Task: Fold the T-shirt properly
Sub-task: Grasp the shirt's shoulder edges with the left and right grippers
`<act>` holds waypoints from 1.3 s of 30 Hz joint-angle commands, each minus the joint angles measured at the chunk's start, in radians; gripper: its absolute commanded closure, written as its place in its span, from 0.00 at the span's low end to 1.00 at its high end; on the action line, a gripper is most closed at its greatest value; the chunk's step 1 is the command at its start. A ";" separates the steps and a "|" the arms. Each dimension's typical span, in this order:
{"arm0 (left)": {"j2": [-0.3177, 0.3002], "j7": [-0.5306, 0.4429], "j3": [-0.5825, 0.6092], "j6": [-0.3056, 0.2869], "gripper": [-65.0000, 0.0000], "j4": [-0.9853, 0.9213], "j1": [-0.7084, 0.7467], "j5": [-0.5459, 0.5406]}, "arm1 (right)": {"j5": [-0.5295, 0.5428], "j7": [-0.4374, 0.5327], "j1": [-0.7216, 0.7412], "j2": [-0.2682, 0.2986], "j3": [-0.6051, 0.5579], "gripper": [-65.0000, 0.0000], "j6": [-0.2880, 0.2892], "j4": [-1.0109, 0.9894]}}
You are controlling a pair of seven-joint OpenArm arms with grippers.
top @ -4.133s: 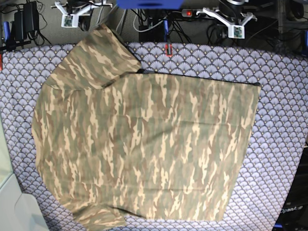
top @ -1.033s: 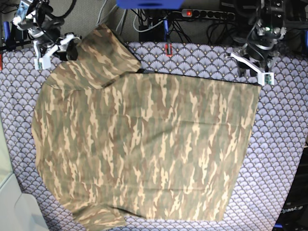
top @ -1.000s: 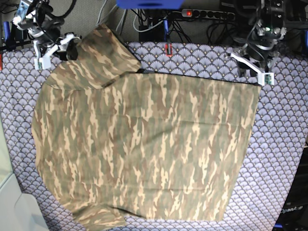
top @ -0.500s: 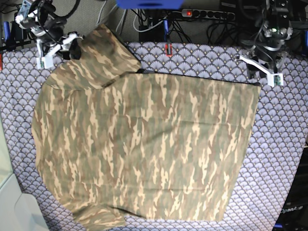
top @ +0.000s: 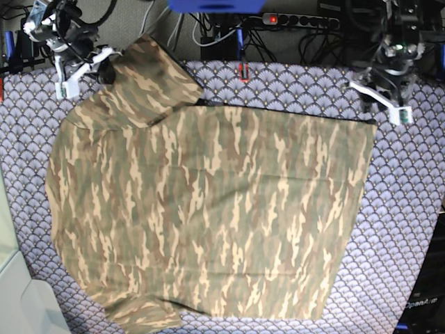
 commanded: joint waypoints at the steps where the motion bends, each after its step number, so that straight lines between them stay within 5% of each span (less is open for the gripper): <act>1: -0.013 -0.022 -0.019 0.005 0.65 0.006 -0.006 -0.002 | -0.037 -0.053 -0.012 -0.004 -0.003 1.00 0.011 0.003; 14: -0.009 -0.022 -0.028 0.012 0.65 -0.075 -0.134 -0.002 | -0.037 -0.055 0.005 0.002 -0.004 1.00 0.011 -0.003; 22: 0.071 -0.022 -0.092 0.005 0.65 -0.181 -0.210 0.004 | -0.041 -0.055 0.006 0.018 -0.004 1.00 0.011 -0.005; 36: 0.073 -0.022 -0.088 0.002 0.65 -0.216 -0.238 -0.004 | -0.042 -0.055 0.008 0.018 -0.006 1.00 0.011 -0.005; 39: 0.085 -0.022 -0.091 -0.064 0.58 -0.210 -0.236 -0.004 | -0.042 -0.055 0.008 0.018 -0.010 1.00 0.011 -0.005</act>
